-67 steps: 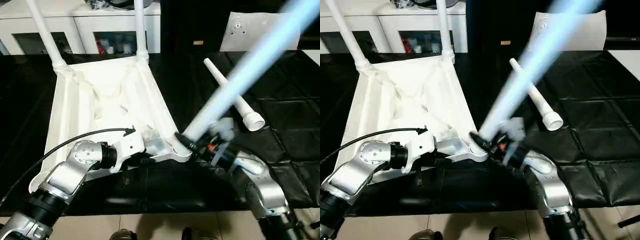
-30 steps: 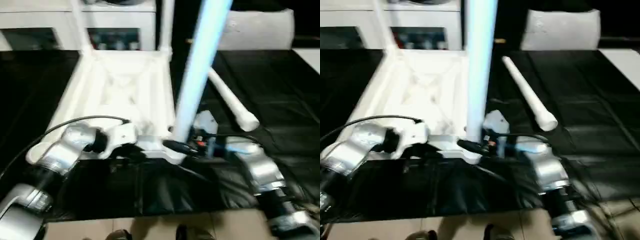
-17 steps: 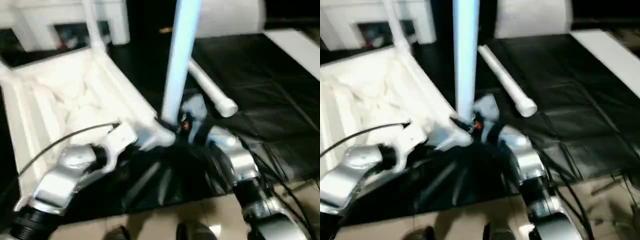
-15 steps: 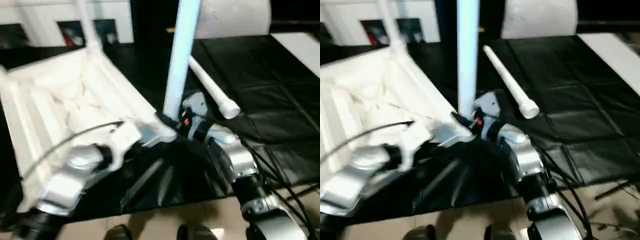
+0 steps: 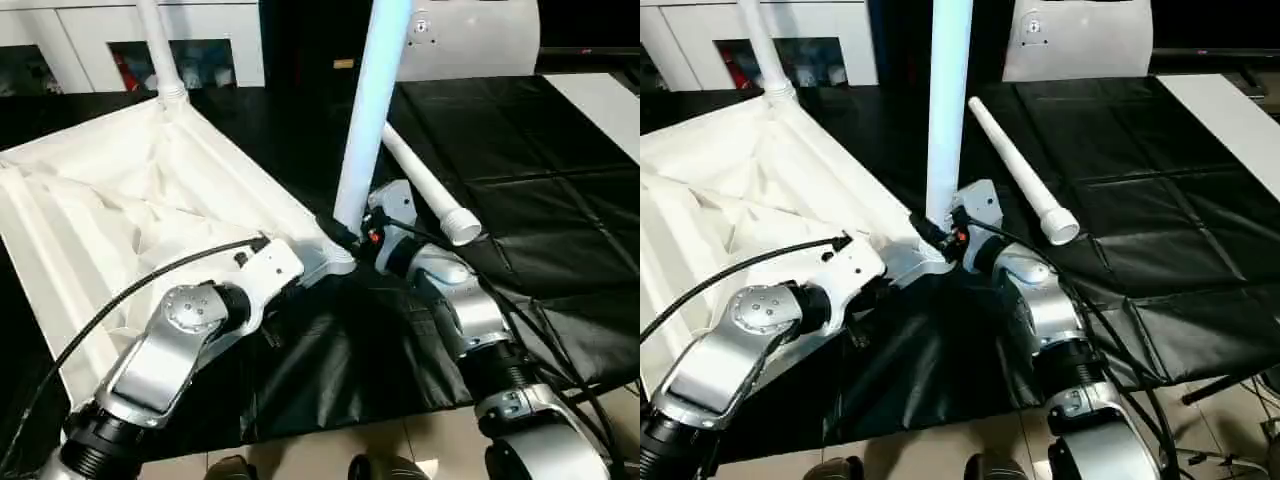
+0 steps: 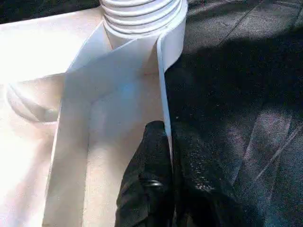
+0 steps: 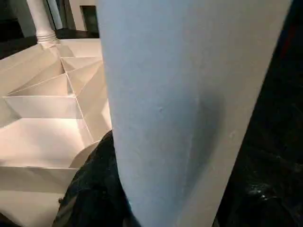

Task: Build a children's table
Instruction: Rotate leg to tighten

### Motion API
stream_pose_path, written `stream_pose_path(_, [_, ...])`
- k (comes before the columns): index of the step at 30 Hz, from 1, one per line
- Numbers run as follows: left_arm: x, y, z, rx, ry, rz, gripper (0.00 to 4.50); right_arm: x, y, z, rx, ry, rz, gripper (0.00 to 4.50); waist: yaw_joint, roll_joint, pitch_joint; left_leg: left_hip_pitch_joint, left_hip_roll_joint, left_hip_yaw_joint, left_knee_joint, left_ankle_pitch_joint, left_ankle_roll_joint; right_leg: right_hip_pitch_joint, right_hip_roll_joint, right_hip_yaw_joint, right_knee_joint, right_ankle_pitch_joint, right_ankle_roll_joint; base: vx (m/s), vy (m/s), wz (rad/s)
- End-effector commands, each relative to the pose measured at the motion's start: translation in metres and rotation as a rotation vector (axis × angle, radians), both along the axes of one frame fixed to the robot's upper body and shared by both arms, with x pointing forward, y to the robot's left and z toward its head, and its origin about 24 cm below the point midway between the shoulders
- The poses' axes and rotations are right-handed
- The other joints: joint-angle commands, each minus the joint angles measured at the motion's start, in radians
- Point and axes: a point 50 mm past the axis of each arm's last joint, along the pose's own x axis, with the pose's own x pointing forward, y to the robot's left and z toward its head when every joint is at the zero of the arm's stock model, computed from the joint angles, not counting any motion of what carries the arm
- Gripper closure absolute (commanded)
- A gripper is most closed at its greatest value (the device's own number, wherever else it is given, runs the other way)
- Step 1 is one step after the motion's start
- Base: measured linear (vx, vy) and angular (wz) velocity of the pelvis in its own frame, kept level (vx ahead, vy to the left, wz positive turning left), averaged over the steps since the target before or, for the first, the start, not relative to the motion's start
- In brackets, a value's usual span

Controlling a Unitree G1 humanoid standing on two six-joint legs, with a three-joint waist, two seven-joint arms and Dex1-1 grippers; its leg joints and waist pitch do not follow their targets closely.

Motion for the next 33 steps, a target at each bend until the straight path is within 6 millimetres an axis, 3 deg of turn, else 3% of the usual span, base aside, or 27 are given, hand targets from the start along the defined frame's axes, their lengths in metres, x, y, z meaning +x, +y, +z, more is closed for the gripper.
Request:
stream_pose_path(1, [-0.008,-0.008,-0.007,0.022,0.031,-0.068,4.50,-0.016,0.006,-0.047,-0.098,0.185,0.030,2.23,0.007,0.014,-0.039,-0.008,0.019,0.005,-0.068,-0.253,0.038,0.032,-0.062,0.060,-0.097,-0.290,-0.177,0.000,0.000,0.00])
stream_pose_path(2, [-0.007,-0.005,-0.007,0.030,0.029,-0.061,4.50,-0.016,0.007,-0.046,-0.086,0.181,0.046,2.23,0.006,0.013,-0.041,-0.009,0.019,0.006,-0.067,-0.248,0.039,0.032,-0.062,0.060,-0.096,-0.286,-0.177,0.000,0.000,0.00])
stream_pose_path(3, [-0.007,-0.005,-0.007,0.031,0.029,-0.060,4.50,-0.016,0.007,-0.046,-0.085,0.183,0.048,1.83,0.006,0.013,-0.040,-0.009,0.019,0.006,-0.067,-0.246,0.040,0.032,-0.062,0.060,-0.096,-0.282,-0.179,0.000,0.000,0.00])
stream_pose_path(6, [-0.005,-0.001,-0.007,0.041,0.017,-0.049,4.50,-0.016,0.006,-0.046,-0.088,0.182,0.057,1.78,0.006,0.016,-0.043,-0.007,0.021,0.008,-0.066,-0.231,0.044,0.032,-0.060,0.061,-0.094,-0.250,-0.193,0.000,0.000,0.00])
stream_pose_path(7, [-0.001,0.004,-0.006,0.050,-0.003,-0.037,4.50,-0.017,0.005,-0.046,-0.095,0.166,0.069,1.52,0.008,0.017,-0.050,-0.008,0.021,0.008,-0.063,-0.194,0.049,0.037,-0.058,0.061,-0.086,-0.190,-0.204,0.000,0.000,0.00])
stream_pose_path(15, [0.007,0.014,-0.003,0.049,-0.015,-0.053,4.50,-0.023,-0.006,-0.051,-0.134,0.152,0.090,0.93,0.018,0.020,-0.058,-0.005,0.020,0.012,-0.056,-0.134,0.065,0.043,-0.056,0.060,-0.074,-0.071,-0.235,0.000,0.000,0.00])
stream_pose_path(24, [0.011,0.029,-0.004,0.066,-0.028,-0.234,4.50,-0.040,-0.045,-0.045,-0.104,0.097,0.154,0.15,0.034,0.019,-0.070,-0.003,0.019,0.014,-0.048,-0.084,0.093,0.052,-0.055,0.060,-0.066,0.023,-0.244,0.000,0.000,0.00])
stream_pose_path(33, [0.009,0.033,-0.006,0.056,0.037,-0.512,4.50,-0.054,-0.082,-0.016,-0.153,0.034,0.311,0.06,0.043,0.018,-0.079,-0.003,0.016,0.013,-0.039,-0.065,0.117,0.058,-0.054,0.060,-0.057,0.078,-0.258,0.000,0.000,0.00])
